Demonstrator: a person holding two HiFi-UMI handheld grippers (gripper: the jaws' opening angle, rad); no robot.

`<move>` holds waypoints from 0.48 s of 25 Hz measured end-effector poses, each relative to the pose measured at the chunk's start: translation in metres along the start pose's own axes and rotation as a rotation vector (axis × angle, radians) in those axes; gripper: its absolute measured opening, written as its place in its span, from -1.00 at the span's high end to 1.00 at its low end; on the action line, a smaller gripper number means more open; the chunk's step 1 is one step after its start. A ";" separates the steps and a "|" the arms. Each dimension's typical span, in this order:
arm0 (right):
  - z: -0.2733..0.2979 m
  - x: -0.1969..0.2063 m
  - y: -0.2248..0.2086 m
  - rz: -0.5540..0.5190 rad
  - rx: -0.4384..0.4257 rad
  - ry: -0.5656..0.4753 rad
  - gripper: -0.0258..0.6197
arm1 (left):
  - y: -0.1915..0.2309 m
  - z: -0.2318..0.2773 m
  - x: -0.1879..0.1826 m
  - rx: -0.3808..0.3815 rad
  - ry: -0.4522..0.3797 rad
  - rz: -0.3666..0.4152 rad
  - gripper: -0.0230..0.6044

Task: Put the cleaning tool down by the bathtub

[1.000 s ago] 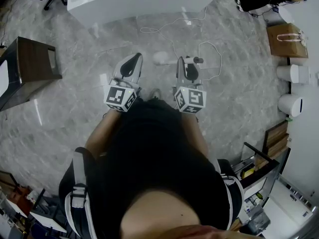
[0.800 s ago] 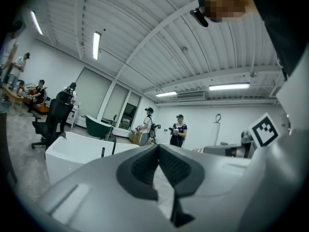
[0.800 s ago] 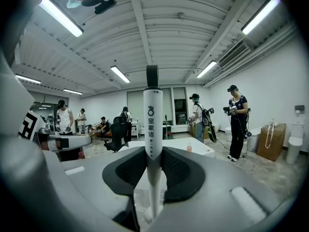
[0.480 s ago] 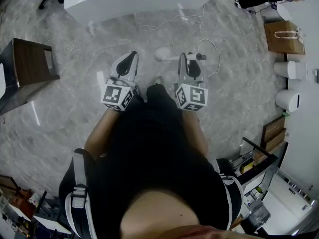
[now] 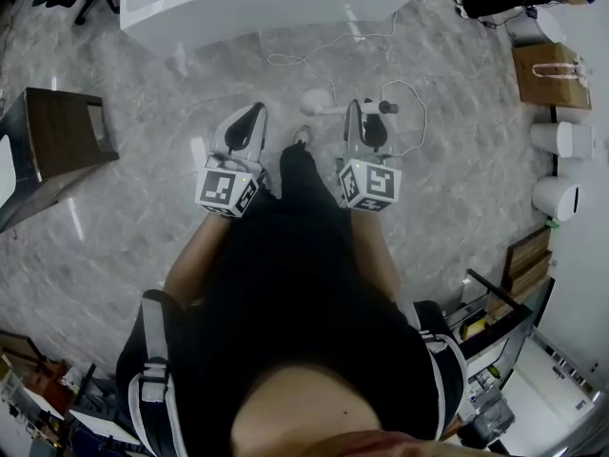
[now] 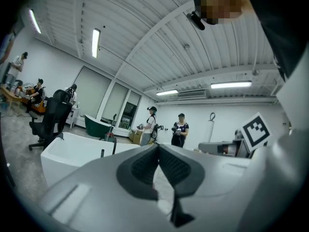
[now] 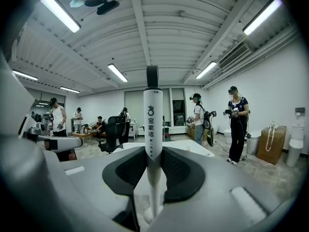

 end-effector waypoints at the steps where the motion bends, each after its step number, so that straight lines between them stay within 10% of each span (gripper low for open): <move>1: 0.008 -0.001 -0.005 0.004 -0.001 0.000 0.62 | 0.002 0.009 -0.001 -0.003 -0.004 0.005 0.89; 12: 0.097 -0.014 -0.075 0.007 -0.048 0.010 0.62 | 0.000 0.126 -0.003 -0.035 -0.007 0.044 0.89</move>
Point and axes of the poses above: the fingertips, and each gripper's own axes: z forward along the fingers, y to its left, x out of its underside, the point moved 5 cm from there along -z, backward along the fingers, and after that the axes turned 1 degree about -z, right-handed, at the moved point
